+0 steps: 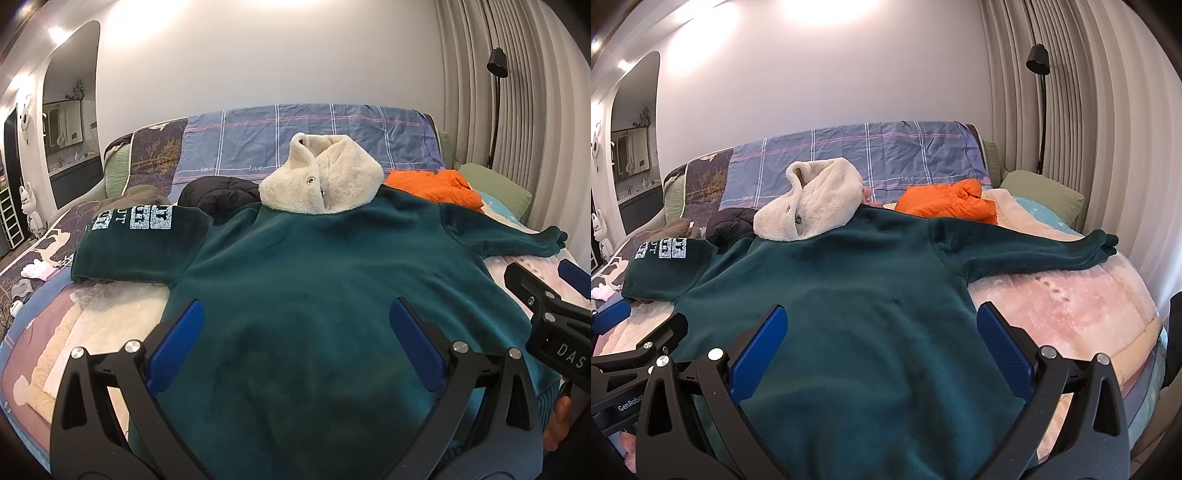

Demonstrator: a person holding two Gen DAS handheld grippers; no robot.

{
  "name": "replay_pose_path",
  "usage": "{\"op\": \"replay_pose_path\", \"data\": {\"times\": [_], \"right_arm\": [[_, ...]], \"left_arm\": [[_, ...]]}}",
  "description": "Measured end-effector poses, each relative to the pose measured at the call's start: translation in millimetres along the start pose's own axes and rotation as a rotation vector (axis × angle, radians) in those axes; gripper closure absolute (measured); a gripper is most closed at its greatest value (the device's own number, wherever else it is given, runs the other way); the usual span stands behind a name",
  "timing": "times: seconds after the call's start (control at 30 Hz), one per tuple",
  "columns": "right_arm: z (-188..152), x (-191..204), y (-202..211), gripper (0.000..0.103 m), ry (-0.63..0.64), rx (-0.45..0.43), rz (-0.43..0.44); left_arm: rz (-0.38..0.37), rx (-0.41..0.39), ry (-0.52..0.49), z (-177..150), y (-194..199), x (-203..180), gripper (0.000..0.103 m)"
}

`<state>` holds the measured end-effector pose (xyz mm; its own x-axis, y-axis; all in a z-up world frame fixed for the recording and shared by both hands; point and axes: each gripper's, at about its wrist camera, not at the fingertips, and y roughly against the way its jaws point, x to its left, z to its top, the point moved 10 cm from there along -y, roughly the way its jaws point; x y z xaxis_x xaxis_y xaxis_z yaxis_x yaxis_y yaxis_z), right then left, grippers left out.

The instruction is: Fold large clothes

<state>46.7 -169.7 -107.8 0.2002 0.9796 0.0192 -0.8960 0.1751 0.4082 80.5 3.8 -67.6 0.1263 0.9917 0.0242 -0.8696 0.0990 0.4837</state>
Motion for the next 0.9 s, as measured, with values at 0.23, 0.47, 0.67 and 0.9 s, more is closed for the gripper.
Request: {"op": "replay_pose_path", "data": {"times": [0.23,0.47,0.67,0.9], "right_arm": [[-0.6,-1.0,-0.4,0.001,-0.005,0.003,-0.002],[-0.6,-0.1,-3.5,0.001,-0.012,0.011,0.002],[0.9,3.9,-9.4,0.001,-0.004,0.026,0.01],[10.2,6.0,-15.5,0.001,0.012,0.025,0.019]], "left_arm": [[-0.012,-0.007,-0.011,0.0,0.4,-4.1,0.002],[-0.019,0.003,-0.012,-3.0,-4.2,-3.6,0.002],[-0.033,0.009,-0.025,-1.5,-6.5,-5.5,0.008],[-0.056,0.015,-0.041,8.9,-13.2,-6.3,0.017]]}}
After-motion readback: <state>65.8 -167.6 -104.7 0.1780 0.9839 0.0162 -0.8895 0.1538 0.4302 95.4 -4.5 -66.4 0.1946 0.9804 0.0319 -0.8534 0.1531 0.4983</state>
